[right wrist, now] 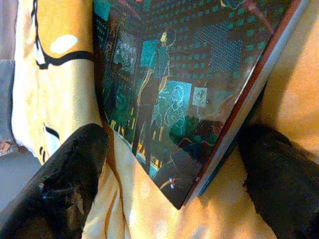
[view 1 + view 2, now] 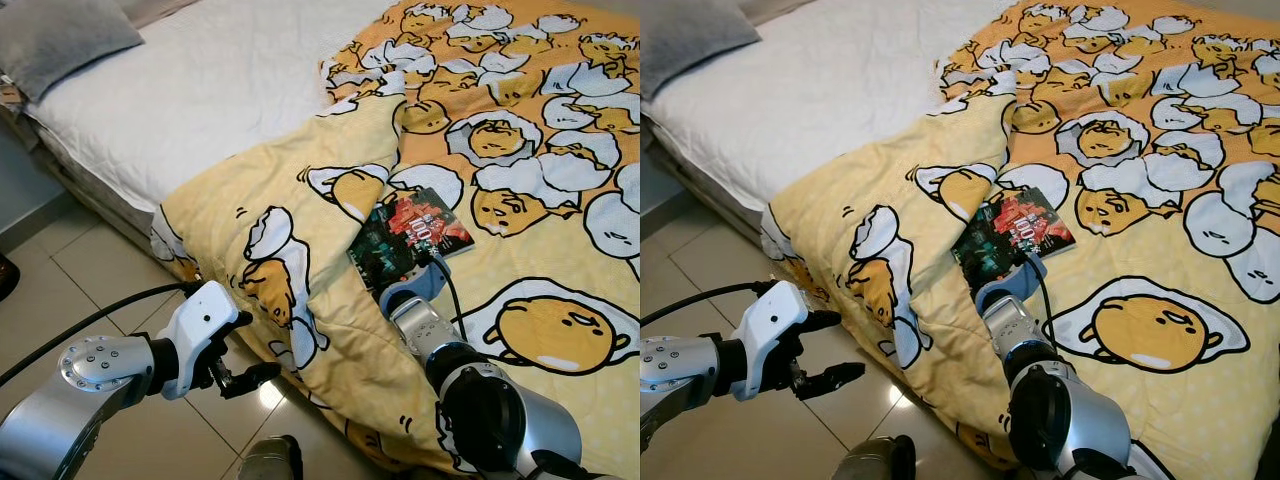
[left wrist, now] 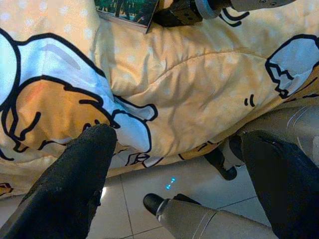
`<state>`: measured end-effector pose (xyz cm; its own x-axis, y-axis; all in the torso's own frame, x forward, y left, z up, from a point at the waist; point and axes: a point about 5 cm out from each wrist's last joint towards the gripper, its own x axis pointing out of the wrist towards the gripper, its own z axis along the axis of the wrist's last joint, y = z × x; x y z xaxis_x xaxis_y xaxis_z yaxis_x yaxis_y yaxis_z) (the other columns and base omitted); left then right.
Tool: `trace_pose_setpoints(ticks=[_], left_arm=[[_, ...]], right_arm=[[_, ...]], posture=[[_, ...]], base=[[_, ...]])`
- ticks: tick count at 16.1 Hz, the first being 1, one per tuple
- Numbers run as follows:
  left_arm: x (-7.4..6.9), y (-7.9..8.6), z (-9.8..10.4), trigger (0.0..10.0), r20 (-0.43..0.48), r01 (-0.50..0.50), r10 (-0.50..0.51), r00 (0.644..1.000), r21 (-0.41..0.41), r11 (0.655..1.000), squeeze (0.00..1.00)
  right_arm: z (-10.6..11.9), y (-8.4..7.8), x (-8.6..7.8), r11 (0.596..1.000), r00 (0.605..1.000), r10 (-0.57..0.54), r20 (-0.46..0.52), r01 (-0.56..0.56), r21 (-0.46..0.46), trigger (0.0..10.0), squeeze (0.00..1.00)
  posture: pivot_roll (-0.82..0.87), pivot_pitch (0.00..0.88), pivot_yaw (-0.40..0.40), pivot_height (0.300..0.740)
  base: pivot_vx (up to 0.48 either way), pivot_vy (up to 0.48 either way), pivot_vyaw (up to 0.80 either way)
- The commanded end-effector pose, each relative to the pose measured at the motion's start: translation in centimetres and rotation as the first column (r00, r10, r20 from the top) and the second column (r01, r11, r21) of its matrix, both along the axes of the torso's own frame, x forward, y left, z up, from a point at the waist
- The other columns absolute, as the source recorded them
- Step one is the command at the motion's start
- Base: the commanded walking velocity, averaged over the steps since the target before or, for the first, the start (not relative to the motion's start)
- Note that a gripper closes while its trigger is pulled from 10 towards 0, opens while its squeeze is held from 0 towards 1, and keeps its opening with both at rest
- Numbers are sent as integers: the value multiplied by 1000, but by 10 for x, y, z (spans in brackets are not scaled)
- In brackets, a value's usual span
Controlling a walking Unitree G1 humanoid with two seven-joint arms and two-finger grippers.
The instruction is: Clean up the room
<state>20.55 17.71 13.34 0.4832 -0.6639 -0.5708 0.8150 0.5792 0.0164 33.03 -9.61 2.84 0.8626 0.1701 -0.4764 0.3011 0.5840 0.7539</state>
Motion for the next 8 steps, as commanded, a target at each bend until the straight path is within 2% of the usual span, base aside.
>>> trace_pose_setpoints(ticks=[1,2,3,4,6,8], left_arm=[[-3,-2,-2,10000,-12,2,-2,1000,2,1000,800],[-2,-2,-2,10000,-9,-1,1,1000,2,1000,796],[0,-4,-1,10000,1,-8,8,1000,-3,1000,796],[2,-5,-1,10000,7,-13,13,1000,-6,1000,796],[3,-6,-1,10000,12,-15,15,1000,-8,1000,796],[4,-8,-1,10000,14,-16,16,1000,-13,1000,796]], right_arm=[[-6,2,-5,1000,999,-12,-41,13,22,10000,0],[-1,1,-1,996,999,-47,-23,48,72,10000,0],[11,-2,9,975,992,-120,26,113,192,10000,0],[20,-5,15,955,985,-164,62,143,261,10000,0],[29,-5,21,947,979,-168,114,128,295,10000,0],[33,-3,23,957,981,-140,137,98,272,6275,0]], posture=[[377,175,98,740],[374,169,92,740],[371,164,88,740],[369,162,85,740],[363,158,79,740],[363,160,78,740]], base=[[0,0,0],[0,0,0],[0,0,0],[0,0,0],[0,0,0],[0,0,0]])
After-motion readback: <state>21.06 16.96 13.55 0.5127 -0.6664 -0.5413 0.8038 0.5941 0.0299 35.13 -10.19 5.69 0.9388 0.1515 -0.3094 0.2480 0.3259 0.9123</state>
